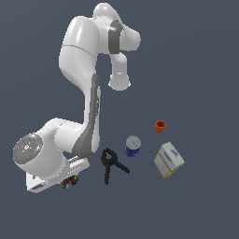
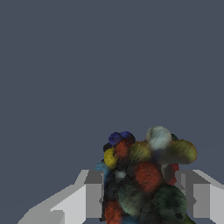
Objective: Pick up a designated object from a clutter of objects.
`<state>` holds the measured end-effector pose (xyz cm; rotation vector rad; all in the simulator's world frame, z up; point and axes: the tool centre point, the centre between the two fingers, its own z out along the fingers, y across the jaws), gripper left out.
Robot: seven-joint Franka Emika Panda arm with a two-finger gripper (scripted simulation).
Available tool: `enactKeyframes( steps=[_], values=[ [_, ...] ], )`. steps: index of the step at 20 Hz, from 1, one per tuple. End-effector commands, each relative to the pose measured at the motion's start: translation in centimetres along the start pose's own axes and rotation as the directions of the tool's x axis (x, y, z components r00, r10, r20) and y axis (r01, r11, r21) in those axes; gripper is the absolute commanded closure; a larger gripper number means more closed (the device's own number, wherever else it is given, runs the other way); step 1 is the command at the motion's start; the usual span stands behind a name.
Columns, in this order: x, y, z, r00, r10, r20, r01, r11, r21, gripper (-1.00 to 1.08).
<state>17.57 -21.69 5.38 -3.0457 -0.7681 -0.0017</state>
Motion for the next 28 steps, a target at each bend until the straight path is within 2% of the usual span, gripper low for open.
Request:
enactKeyframes(
  steps=[1, 8, 15, 21, 28],
  values=[
    [-0.1, 0.0, 0.0, 1.0, 0.001, 0.001, -0.001, 1.0, 0.0, 1.08],
    [-0.2, -0.8, -0.7, 1.0, 0.001, 0.001, -0.001, 1.0, 0.0, 1.08],
    [-0.4, -2.8, -2.4, 1.0, 0.001, 0.001, -0.001, 1.0, 0.0, 1.08],
    [-0.7, -5.9, -5.1, 1.0, 0.001, 0.001, -0.001, 1.0, 0.0, 1.08],
    [-1.3, -10.6, -9.3, 1.0, 0.001, 0.001, -0.001, 1.0, 0.0, 1.08]
  ],
)
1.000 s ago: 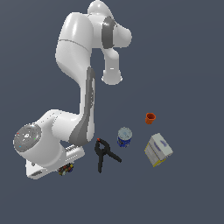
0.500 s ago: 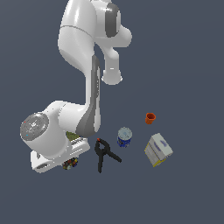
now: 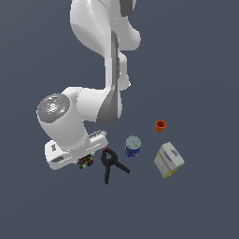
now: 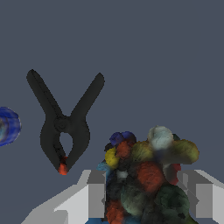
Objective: Pick up a designated object from a clutter of objects.
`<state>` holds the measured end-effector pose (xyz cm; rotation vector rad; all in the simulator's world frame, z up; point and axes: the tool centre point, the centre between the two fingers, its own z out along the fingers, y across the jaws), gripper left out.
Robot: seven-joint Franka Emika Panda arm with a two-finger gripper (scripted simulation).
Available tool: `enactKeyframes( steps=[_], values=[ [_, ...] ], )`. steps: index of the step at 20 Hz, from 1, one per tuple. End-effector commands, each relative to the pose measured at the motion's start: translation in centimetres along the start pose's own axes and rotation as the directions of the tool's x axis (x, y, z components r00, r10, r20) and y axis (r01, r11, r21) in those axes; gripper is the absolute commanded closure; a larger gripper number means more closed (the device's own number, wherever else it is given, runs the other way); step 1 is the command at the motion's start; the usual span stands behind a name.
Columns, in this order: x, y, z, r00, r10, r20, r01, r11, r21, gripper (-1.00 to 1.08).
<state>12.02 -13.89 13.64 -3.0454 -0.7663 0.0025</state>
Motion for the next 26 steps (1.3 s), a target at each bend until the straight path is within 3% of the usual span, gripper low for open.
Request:
enactKeyframes(
  steps=[1, 26],
  values=[
    [-0.2, -1.9, -1.7, 1.0, -0.001, -0.002, 0.001, 1.0, -0.001, 1.08],
    [-2.3, -23.6, -21.5, 1.0, 0.0, 0.001, 0.0, 1.0, -0.005, 1.08]
  ],
)
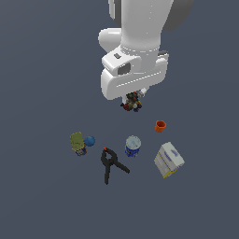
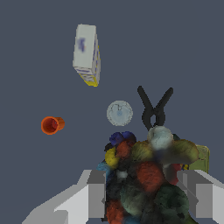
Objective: Pick up a designated object from a clutter of objects.
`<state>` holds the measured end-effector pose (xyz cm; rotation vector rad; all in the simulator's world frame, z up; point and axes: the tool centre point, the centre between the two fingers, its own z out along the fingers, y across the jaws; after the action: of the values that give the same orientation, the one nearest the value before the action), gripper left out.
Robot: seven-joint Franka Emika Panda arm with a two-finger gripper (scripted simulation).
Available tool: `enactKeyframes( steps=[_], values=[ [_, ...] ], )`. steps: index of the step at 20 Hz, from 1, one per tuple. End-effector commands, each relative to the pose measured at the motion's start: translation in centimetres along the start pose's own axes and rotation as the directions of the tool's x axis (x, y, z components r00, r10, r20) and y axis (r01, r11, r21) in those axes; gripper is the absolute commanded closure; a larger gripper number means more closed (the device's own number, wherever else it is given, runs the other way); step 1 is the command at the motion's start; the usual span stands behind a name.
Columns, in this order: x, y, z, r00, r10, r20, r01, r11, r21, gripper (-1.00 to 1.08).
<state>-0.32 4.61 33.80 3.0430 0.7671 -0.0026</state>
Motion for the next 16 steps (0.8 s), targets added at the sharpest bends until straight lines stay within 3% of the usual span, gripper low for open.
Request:
enactKeyframes(
  steps=[1, 9, 16],
  values=[
    [-0.2, -2.3, -2.2, 1.0, 0.0, 0.0, 0.0, 1.0, -0.001, 1.08],
    [-0.5, -8.1, -7.7, 1.0, 0.0, -0.001, 0.0, 1.0, 0.0, 1.08],
    [-0.4, -10.5, -10.1, 1.0, 0.001, -0.002, -0.001, 1.0, 0.002, 1.08]
  ],
)
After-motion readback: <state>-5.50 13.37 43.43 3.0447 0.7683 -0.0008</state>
